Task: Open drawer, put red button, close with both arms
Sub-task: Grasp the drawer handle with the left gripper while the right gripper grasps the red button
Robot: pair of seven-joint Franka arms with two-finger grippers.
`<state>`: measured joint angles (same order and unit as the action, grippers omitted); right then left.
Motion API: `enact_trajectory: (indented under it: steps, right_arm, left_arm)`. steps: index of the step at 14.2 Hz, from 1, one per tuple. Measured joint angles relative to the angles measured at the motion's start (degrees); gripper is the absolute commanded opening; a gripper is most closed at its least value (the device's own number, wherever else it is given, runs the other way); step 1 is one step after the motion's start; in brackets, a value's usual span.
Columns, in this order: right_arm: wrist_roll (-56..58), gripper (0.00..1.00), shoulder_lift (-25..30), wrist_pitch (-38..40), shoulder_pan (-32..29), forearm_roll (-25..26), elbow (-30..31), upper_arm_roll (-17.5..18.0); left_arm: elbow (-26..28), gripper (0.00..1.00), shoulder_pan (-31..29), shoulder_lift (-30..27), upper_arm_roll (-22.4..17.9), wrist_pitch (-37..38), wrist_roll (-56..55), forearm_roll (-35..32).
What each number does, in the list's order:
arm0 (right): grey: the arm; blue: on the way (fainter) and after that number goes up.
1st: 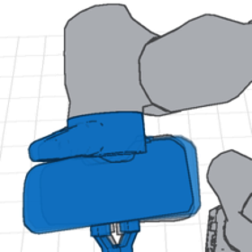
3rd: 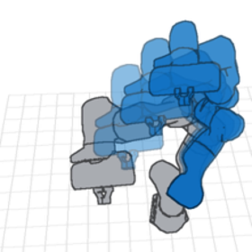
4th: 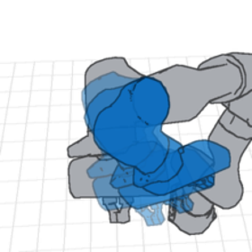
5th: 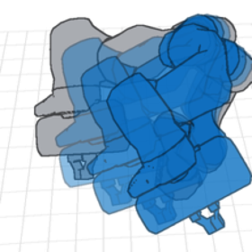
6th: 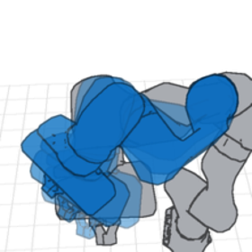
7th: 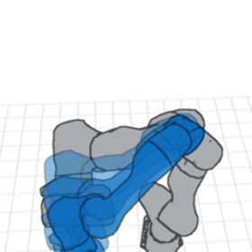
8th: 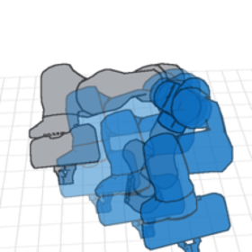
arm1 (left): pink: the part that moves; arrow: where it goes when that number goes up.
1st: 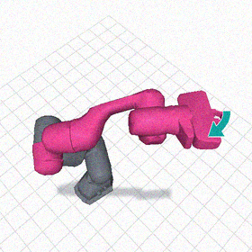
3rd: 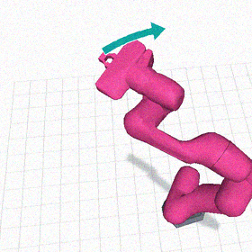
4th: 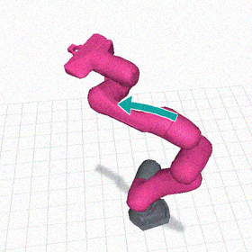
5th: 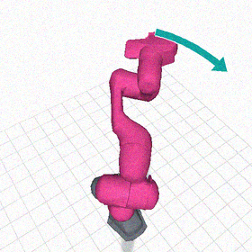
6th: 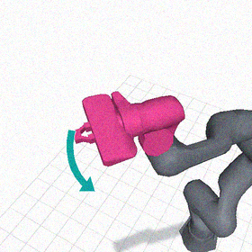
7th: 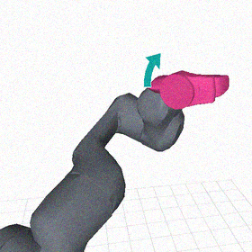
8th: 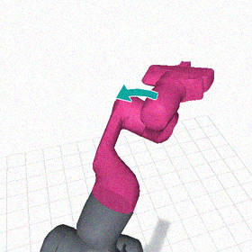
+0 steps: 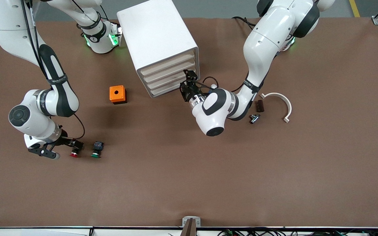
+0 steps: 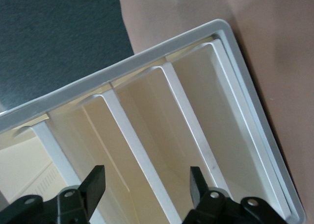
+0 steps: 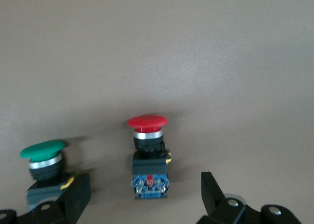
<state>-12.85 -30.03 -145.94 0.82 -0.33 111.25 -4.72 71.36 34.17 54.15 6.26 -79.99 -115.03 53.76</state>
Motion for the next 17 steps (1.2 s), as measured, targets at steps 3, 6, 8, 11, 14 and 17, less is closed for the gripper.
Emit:
enact_trajectory:
  steps: [3, 6, 8, 11, 14, 17]
  right_arm:
    - [0.0, 1.00, -2.0, -1.1, -0.5, 0.0, -0.2, -0.2]
    - [0.0, 0.97, -3.1, -1.2, -0.5, 0.0, -0.4, -0.1]
    - [0.0, 0.91, -3.6, -1.2, -0.5, 0.0, -0.5, -0.1]
    - [0.0, 0.48, -4.2, -1.2, -0.5, 0.0, -0.5, -0.1]
    - [0.0, 0.08, -4.7, -1.2, -0.5, 0.0, -0.5, -0.1]
    - [0.0, 0.00, -4.7, -0.8, -0.5, 0.0, -0.9, 0.1]
  left_arm:
    - [0.0, 0.69, 0.0, 1.2, 0.0, 2.0, -0.6, 2.9]
    - [0.3, 0.69, 0.0, 1.8, 0.0, 3.7, -1.6, 3.5]
    - [1.0, 0.69, 0.0, 2.2, 0.0, 3.8, -2.0, 3.5]
    - [1.4, 0.56, 0.2, 3.1, 0.2, 3.9, -2.5, 3.7]
    - [1.5, 0.48, 1.0, 3.2, 0.6, 4.5, -2.7, 3.7]
    - [1.6, 0.36, 1.9, 3.2, 0.8, 4.6, -2.9, 3.7]
